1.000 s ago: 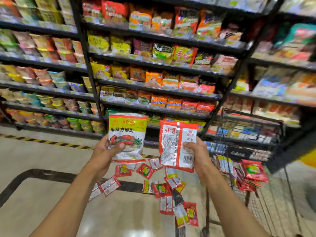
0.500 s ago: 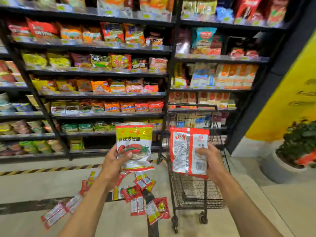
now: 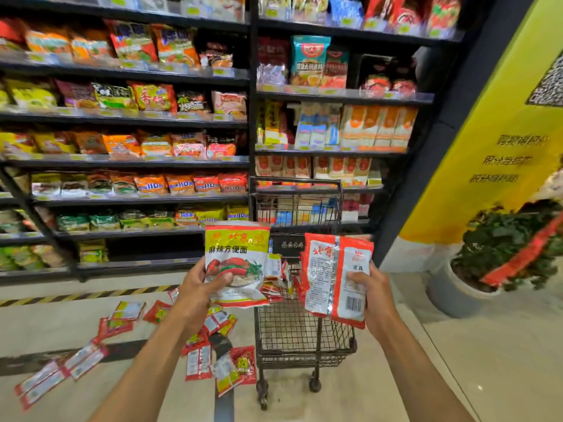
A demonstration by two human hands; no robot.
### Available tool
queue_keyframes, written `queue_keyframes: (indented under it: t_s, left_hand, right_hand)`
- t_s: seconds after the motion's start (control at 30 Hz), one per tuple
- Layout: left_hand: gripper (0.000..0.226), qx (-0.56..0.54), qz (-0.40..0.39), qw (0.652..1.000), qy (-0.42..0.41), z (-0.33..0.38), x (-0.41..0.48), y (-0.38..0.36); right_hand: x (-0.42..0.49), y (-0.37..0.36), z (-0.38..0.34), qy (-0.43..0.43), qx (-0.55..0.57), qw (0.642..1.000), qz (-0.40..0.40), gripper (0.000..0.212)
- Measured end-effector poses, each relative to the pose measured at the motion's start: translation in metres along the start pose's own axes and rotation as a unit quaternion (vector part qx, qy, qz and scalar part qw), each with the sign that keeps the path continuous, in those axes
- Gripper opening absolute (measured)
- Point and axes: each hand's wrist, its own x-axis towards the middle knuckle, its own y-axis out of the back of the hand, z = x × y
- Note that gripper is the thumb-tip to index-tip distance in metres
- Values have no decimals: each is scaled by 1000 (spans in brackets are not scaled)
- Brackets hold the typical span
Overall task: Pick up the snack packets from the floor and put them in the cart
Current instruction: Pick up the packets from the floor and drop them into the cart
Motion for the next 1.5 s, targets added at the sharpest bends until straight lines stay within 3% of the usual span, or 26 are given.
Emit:
queue_keyframes:
  t_s: [0.1,0.17,0.63,0.87,1.07,1.2,1.3,1.43,1.5]
  left_hand:
    - [63,2,13,1000,20,-16,34,-12]
    - [56,5,19,999,29,-28,62,-19]
    - [49,31,22,993,110,-76,239,-54]
    - [44,80,48,982,161,-125,315,-71]
    - [36,97,106,957,254,-167,396,-89]
    - [28,136,133,945,267,-213,447,-85]
    - [42,138,145,932,301,-242,476,-82]
    - [30,149,169,919,323,-287,507,-69]
    - [35,145,192,915,325,-309,520,-64]
  right_hand:
    - [32,6,5,-6,-1,1000,14,25]
    - [57,9,7,-18,-2,1000,23,23]
    - [235,14,20,-82,-65,992,68,23]
    - [336,-7,48,-127,-90,987,43,24]
    - [437,-23,92,-182,-105,977,38,26]
    - [503,-27,132,-227,-114,966,43,35]
    - [544,-30,167,-233,-141,962,35,39]
    - [584,-34,210,-242,-177,954,31,38]
    - [601,-37,233,-243,-194,950,29,40]
